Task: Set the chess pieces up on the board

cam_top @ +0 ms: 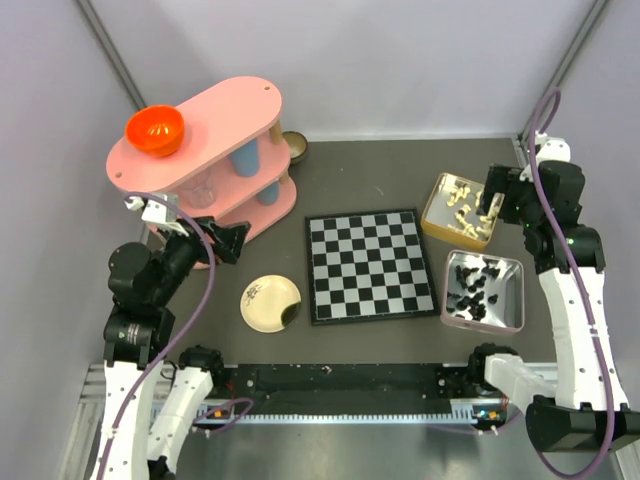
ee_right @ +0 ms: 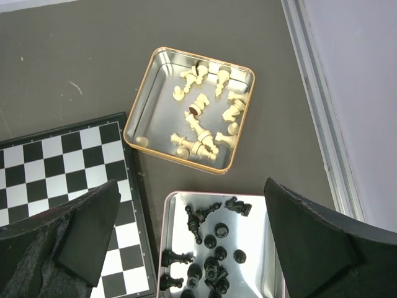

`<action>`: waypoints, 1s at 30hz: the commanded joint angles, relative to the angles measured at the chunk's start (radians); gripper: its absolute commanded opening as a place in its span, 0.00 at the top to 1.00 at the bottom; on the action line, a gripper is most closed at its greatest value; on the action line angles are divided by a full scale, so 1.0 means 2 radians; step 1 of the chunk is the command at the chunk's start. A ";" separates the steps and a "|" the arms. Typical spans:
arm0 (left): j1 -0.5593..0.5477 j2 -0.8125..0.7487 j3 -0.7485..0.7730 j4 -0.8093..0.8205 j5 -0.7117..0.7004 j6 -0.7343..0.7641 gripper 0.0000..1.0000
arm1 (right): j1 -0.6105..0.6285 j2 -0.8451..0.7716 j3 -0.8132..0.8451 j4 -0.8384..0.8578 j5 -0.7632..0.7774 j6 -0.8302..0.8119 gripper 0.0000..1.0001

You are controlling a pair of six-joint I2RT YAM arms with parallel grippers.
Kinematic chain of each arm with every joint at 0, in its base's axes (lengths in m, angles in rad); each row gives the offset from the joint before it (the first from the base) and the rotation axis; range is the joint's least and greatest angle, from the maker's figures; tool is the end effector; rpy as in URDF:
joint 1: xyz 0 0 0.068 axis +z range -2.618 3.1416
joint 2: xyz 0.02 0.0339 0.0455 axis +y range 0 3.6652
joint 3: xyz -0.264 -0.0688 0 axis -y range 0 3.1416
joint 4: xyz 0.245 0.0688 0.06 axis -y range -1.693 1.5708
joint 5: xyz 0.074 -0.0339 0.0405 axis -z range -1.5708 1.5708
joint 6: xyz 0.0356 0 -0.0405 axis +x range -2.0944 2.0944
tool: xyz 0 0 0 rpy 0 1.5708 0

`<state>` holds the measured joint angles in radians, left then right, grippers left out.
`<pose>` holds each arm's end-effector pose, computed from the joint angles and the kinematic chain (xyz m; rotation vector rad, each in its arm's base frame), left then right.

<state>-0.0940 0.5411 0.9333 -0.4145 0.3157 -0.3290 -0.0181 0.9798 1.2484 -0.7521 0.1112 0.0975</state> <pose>0.1035 -0.0209 0.3962 0.0599 1.6213 -0.5786 0.1899 -0.0074 0.4047 0.1873 2.0431 -0.0648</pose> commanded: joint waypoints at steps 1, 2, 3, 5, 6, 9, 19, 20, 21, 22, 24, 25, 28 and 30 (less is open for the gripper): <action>0.002 0.011 0.008 0.029 0.061 0.006 0.01 | -0.004 -0.006 -0.012 0.016 -0.041 -0.027 0.01; 0.002 0.012 0.008 0.029 0.065 0.004 0.01 | -0.004 -0.010 -0.016 0.017 -0.055 -0.039 0.01; 0.002 0.014 0.007 0.032 0.075 0.003 0.01 | -0.004 -0.014 -0.026 0.019 -0.087 -0.072 0.01; 0.002 0.017 0.001 0.042 0.085 -0.008 0.01 | -0.004 -0.022 -0.036 0.020 -0.181 -0.124 0.01; 0.001 0.019 -0.002 0.052 0.104 -0.010 0.01 | -0.004 -0.031 -0.052 0.021 -0.221 -0.150 0.01; -0.001 0.031 -0.015 0.070 0.131 -0.019 0.01 | -0.003 -0.050 -0.091 0.011 -0.363 -0.236 0.01; -0.176 0.115 -0.009 0.084 0.043 0.035 0.02 | -0.004 -0.020 -0.103 -0.035 -0.293 -0.260 0.01; -0.198 0.127 -0.005 0.089 0.036 0.034 0.02 | -0.005 -0.015 -0.101 -0.040 -0.290 -0.267 0.01; -0.205 0.147 -0.005 0.097 0.036 0.031 0.02 | -0.006 -0.013 -0.099 -0.046 -0.289 -0.271 0.01; -0.211 0.156 -0.005 0.105 0.038 0.023 0.02 | -0.006 -0.011 -0.099 -0.059 -0.290 -0.274 0.01; -0.225 0.176 -0.010 0.136 0.039 0.017 0.03 | -0.012 -0.007 -0.106 -0.066 -0.283 -0.280 0.01; -0.229 0.180 -0.013 0.147 0.040 0.013 0.02 | -0.016 -0.005 -0.109 -0.070 -0.271 -0.282 0.01; -0.239 0.200 -0.025 0.178 0.043 0.012 0.02 | -0.047 0.009 -0.106 -0.093 -0.257 -0.291 0.01; -0.239 0.217 -0.032 0.187 0.041 0.012 0.02 | -0.090 0.027 -0.091 -0.118 -0.264 -0.302 0.01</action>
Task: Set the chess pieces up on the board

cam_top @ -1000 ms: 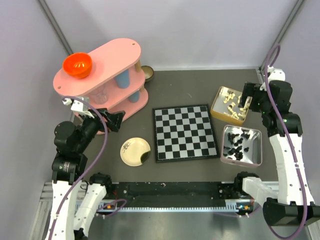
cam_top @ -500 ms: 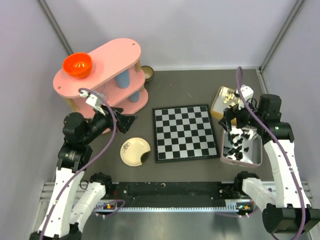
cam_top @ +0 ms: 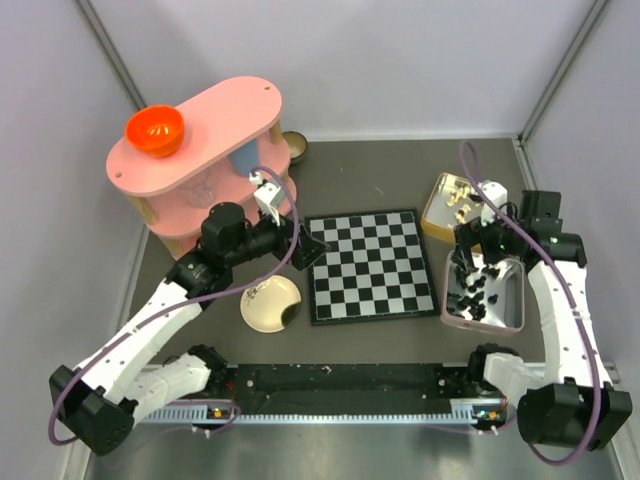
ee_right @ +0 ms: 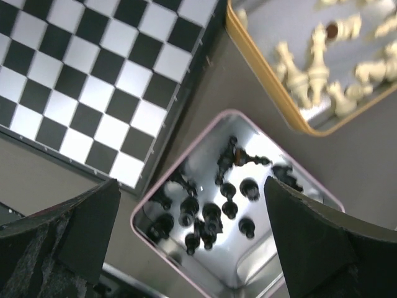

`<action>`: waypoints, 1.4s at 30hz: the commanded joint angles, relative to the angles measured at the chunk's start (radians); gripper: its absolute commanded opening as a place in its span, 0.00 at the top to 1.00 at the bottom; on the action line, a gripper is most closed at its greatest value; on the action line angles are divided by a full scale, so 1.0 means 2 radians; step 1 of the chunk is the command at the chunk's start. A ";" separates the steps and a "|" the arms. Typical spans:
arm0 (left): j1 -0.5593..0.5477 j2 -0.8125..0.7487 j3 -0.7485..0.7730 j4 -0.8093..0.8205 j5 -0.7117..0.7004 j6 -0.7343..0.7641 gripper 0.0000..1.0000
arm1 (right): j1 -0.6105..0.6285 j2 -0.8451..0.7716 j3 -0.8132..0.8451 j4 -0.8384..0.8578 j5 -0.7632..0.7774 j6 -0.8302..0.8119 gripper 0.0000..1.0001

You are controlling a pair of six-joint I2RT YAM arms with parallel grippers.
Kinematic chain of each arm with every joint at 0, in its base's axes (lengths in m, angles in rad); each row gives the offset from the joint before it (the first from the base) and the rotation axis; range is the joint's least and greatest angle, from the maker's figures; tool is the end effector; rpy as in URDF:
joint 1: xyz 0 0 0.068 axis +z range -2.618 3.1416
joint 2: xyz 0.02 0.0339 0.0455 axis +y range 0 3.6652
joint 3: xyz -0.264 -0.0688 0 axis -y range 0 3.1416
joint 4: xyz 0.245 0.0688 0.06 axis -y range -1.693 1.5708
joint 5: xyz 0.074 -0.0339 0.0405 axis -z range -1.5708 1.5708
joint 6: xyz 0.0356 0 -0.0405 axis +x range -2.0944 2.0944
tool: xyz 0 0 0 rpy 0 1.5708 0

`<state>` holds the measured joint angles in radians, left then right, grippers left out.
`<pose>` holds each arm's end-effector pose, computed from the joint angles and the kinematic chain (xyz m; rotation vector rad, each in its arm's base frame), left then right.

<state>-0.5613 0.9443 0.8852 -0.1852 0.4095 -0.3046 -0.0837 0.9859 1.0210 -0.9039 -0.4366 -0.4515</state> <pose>0.1760 -0.1274 0.3470 0.5438 1.8278 -0.9719 0.1862 -0.0005 0.3210 -0.6157 2.2694 0.2745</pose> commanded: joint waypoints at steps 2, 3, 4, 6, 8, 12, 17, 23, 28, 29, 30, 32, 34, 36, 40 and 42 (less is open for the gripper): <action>-0.005 0.028 -0.002 0.074 -0.014 0.001 0.02 | -0.087 0.037 0.027 -0.050 -0.006 -0.037 0.02; -0.005 0.041 0.001 0.074 -0.016 0.001 0.01 | -0.100 0.052 0.032 -0.053 -0.005 -0.038 0.03; -0.005 0.046 0.007 0.075 -0.023 0.000 0.01 | -0.102 0.060 0.034 -0.056 -0.003 -0.040 0.05; -0.005 0.067 0.021 0.081 -0.027 0.000 0.01 | -0.102 0.075 0.033 -0.059 -0.003 -0.048 0.08; -0.005 0.085 0.045 0.080 -0.029 0.003 0.01 | -0.102 0.094 0.025 -0.057 -0.005 -0.053 0.13; -0.005 0.130 0.090 0.060 -0.025 0.017 0.01 | -0.102 0.121 -0.003 -0.056 0.000 -0.063 0.27; -0.005 0.149 0.114 0.043 -0.031 0.040 0.01 | -0.102 0.112 -0.039 -0.050 0.019 -0.085 0.46; -0.005 0.157 0.110 0.058 -0.034 0.033 0.01 | -0.102 0.108 -0.071 -0.041 0.036 -0.103 0.58; -0.005 0.158 0.113 0.067 -0.038 0.023 0.01 | -0.102 0.116 -0.086 -0.024 0.055 -0.103 0.61; -0.005 0.158 0.113 0.068 -0.039 0.023 0.01 | -0.102 0.118 -0.090 -0.021 0.056 -0.103 0.61; -0.005 0.158 0.113 0.067 -0.039 0.023 0.01 | -0.102 0.120 -0.092 -0.017 0.058 -0.103 0.62; -0.005 0.157 0.113 0.063 -0.039 0.024 0.01 | -0.102 0.121 -0.098 -0.013 0.060 -0.104 0.62; -0.005 0.155 0.112 0.059 -0.041 0.026 0.01 | -0.101 0.124 -0.102 -0.009 0.062 -0.104 0.64; -0.005 0.154 0.111 0.054 -0.042 0.029 0.01 | -0.101 0.124 -0.107 -0.008 0.062 -0.103 0.65; -0.005 0.152 0.110 0.051 -0.047 0.032 0.01 | -0.098 0.123 -0.114 -0.004 0.061 -0.099 0.66; -0.005 0.152 0.110 0.052 -0.046 0.033 0.01 | -0.094 0.123 -0.116 -0.001 0.062 -0.098 0.66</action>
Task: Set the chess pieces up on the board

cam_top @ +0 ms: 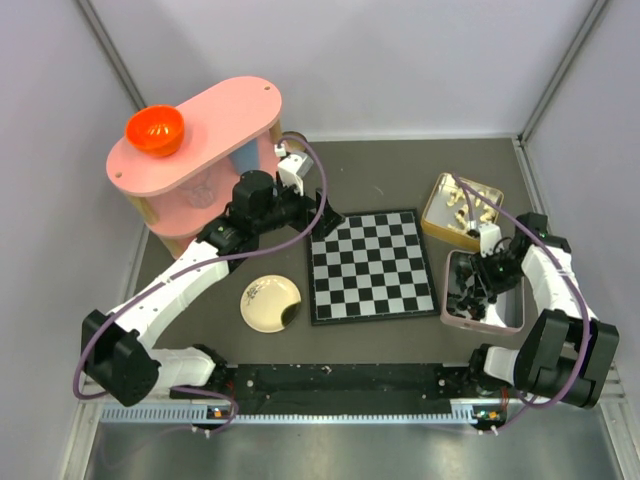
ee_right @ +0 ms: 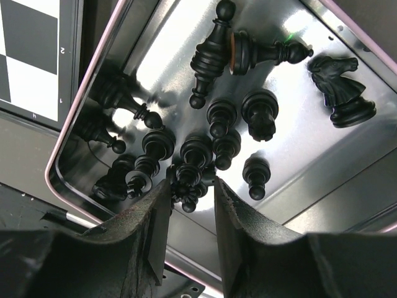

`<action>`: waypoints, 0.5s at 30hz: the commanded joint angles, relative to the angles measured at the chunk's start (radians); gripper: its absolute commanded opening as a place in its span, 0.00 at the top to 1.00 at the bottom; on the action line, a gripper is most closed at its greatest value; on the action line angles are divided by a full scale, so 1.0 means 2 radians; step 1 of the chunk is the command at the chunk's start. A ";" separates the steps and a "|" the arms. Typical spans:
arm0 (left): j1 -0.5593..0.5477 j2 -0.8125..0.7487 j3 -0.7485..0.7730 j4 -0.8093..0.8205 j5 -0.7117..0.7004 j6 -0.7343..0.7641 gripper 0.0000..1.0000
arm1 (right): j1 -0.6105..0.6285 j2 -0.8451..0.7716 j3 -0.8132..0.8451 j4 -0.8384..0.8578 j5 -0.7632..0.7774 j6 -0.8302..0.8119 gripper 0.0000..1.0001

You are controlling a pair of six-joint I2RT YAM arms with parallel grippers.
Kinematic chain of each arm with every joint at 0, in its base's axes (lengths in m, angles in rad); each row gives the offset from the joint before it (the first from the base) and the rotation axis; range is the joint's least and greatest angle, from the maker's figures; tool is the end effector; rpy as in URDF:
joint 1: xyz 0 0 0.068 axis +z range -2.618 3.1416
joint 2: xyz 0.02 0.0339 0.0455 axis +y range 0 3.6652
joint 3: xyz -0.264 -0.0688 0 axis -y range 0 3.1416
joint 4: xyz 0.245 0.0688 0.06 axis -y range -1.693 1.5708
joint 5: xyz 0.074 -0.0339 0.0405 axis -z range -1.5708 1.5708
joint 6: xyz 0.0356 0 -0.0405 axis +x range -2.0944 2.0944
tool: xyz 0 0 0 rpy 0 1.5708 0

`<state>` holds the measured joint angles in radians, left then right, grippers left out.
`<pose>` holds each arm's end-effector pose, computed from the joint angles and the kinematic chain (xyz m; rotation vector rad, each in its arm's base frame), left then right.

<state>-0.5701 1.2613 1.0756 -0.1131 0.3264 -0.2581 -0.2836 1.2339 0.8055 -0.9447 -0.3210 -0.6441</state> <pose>0.2417 -0.1685 0.3470 0.5326 1.8733 -0.8658 0.1968 -0.0457 0.2098 -0.5480 2.7556 0.2821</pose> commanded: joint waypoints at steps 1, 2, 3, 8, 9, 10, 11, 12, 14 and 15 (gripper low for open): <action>0.000 -0.005 0.015 0.016 -0.004 0.009 0.01 | 0.008 0.000 -0.009 0.022 0.004 0.001 0.67; 0.000 -0.004 0.016 0.016 -0.004 0.009 0.01 | 0.012 0.002 -0.009 0.022 0.005 0.002 0.68; 0.000 -0.003 0.018 0.016 -0.004 0.010 0.01 | 0.014 0.003 -0.010 0.024 0.006 0.003 0.68; 0.000 -0.002 0.021 0.011 -0.006 0.015 0.01 | 0.022 0.004 -0.009 0.026 0.007 0.008 0.70; 0.000 -0.002 0.021 0.010 -0.007 0.016 0.01 | 0.023 0.004 -0.009 0.027 0.009 0.008 0.70; 0.000 -0.001 0.022 0.010 -0.007 0.016 0.01 | 0.024 0.004 -0.010 0.026 0.009 0.008 0.70; 0.000 0.000 0.022 0.011 -0.007 0.016 0.01 | 0.024 0.004 -0.011 0.027 0.011 0.007 0.73; 0.000 0.000 0.022 0.011 -0.007 0.015 0.01 | 0.024 0.006 -0.012 0.027 0.012 0.006 0.75; 0.000 0.001 0.022 0.011 -0.007 0.015 0.01 | 0.026 0.006 -0.012 0.027 0.013 0.006 0.81; 0.000 0.001 0.024 0.011 -0.007 0.014 0.01 | 0.026 0.004 -0.012 0.027 0.014 0.006 0.82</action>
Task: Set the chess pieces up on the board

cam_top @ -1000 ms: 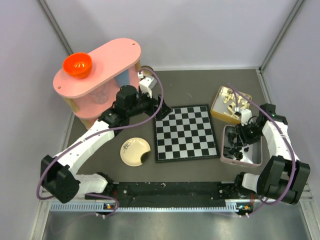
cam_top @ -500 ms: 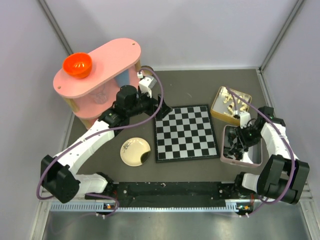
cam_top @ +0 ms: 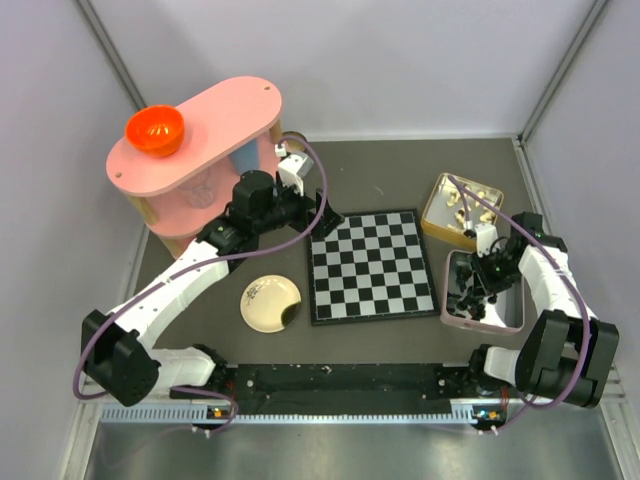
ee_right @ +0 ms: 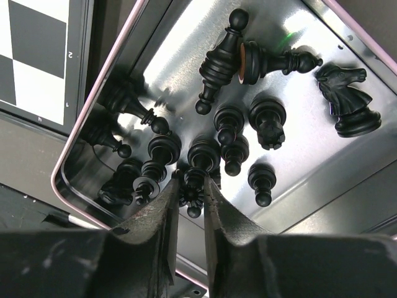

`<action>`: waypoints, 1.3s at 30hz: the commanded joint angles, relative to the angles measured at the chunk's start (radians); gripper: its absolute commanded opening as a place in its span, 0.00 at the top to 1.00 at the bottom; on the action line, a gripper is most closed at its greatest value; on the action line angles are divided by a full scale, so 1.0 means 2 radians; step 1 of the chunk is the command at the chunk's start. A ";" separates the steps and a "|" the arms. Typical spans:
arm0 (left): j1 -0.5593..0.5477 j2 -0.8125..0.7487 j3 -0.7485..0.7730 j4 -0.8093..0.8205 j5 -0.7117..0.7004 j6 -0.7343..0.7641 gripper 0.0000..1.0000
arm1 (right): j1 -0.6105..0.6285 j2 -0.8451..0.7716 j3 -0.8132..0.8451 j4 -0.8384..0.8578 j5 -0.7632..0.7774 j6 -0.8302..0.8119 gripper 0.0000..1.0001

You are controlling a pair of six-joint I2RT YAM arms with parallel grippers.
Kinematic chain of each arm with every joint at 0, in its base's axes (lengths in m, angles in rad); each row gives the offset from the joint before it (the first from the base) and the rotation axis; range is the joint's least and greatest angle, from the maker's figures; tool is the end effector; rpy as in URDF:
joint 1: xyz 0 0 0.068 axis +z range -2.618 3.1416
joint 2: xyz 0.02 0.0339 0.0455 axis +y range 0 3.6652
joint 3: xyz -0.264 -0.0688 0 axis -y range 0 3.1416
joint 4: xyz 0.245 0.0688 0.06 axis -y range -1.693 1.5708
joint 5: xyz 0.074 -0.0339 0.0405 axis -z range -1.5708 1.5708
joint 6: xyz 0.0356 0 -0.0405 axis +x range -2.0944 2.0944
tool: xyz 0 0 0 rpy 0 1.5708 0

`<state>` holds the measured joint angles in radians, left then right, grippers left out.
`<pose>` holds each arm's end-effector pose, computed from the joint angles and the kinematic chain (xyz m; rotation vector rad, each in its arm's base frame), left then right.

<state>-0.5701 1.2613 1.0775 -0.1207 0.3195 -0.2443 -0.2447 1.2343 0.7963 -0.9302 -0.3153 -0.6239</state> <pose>0.2417 -0.1682 0.3468 0.5402 1.8742 -0.8496 0.1985 -0.0382 0.2075 -0.5748 2.7539 0.2853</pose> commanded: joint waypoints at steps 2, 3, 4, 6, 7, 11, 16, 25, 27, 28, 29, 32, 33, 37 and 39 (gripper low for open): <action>0.000 0.002 0.023 0.017 -0.004 0.008 0.01 | 0.007 0.001 -0.006 0.018 0.014 -0.004 0.88; 0.000 0.001 0.024 0.015 -0.004 0.008 0.01 | 0.007 0.000 -0.004 0.017 0.015 -0.004 0.90; 0.000 0.001 0.024 0.014 -0.004 0.009 0.01 | 0.007 -0.007 -0.002 0.015 0.017 -0.003 0.90; 0.000 0.001 0.026 0.012 -0.004 0.011 0.01 | 0.007 -0.013 0.006 0.007 0.024 -0.006 0.94; 0.000 -0.002 0.027 0.011 -0.004 0.013 0.01 | 0.007 -0.022 0.010 0.005 0.028 -0.008 0.95; 0.000 -0.006 0.027 0.009 -0.006 0.019 0.01 | 0.007 -0.040 0.032 -0.013 0.033 -0.016 0.96; 0.000 -0.020 0.027 0.009 -0.025 0.026 0.01 | 0.007 -0.055 0.078 -0.048 0.012 -0.022 0.96; 0.001 -0.062 0.013 0.019 -0.060 0.052 0.01 | 0.063 -0.073 0.131 -0.094 -0.072 -0.020 0.95; 0.001 -0.077 0.007 0.014 -0.081 0.058 0.01 | 0.098 -0.076 0.139 -0.093 -0.088 -0.019 0.95; 0.001 -0.084 0.001 0.009 -0.089 0.064 0.01 | 0.113 -0.076 0.142 -0.094 -0.098 -0.019 0.95; 0.001 -0.091 -0.003 0.006 -0.097 0.068 0.01 | 0.119 -0.075 0.145 -0.094 -0.104 -0.020 0.95; 0.001 -0.124 -0.022 0.002 -0.132 0.080 0.01 | 0.177 -0.063 0.152 -0.084 -0.139 -0.011 0.95; 0.001 -0.142 -0.027 0.003 -0.144 0.085 0.01 | 0.191 -0.060 0.151 -0.073 -0.145 -0.006 0.95; 0.001 -0.185 -0.052 -0.002 -0.217 0.091 0.01 | 0.265 -0.030 0.153 -0.047 -0.160 0.011 0.95; 0.001 -0.207 -0.057 -0.010 -0.245 0.086 0.01 | 0.292 -0.011 0.161 -0.042 -0.156 0.007 0.95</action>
<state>-0.5701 0.9253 0.9878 -0.1444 -0.0074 -0.0925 0.2363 1.1603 1.0573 -1.0737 -0.5720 -0.6254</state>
